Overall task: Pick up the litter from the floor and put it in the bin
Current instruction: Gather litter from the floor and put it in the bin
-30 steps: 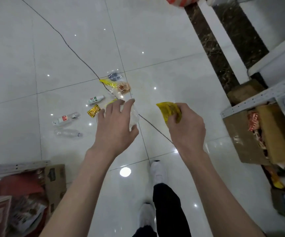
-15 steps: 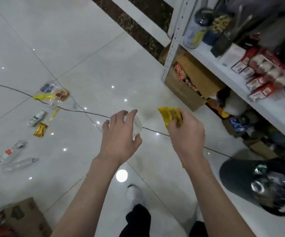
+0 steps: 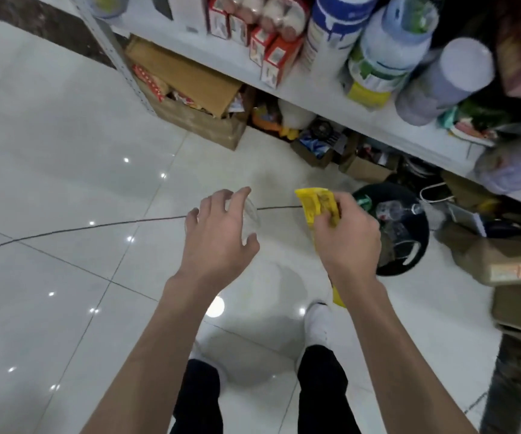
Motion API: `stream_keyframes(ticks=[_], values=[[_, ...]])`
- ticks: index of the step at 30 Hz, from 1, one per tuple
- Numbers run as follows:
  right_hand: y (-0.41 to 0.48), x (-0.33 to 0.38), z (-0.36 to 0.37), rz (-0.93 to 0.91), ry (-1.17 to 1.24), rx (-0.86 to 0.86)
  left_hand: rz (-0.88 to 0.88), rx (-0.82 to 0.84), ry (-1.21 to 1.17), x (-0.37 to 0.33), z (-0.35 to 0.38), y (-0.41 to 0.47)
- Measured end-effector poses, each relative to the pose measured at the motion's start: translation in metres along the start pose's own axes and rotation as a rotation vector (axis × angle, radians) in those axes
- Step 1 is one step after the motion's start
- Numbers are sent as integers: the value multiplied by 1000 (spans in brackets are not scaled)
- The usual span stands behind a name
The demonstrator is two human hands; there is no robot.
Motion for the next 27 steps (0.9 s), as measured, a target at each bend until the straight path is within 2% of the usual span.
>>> stream_keyframes(ticks=[8,14,21,27], values=[[61,-169,-45,149,13,-36,129,81,12,-145,115,61],[100,-252,-54,143,-36,-114,189,119,6,-218,194,108],[145,-313,-30,163,58,-95,208,179,2,-250,264,157],[162,-330,-15,129,114,-119,185,145,-22,-243,271,175]])
Point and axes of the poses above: each hand's wrist, its own y-axis towards the middle knuckle, its own z-axis out of the palm, x = y × z, the point moved 10 cm from there along y, towards the middle knuckle, and after that the axes turned 6 degrees about x, right-handed, at the moved point
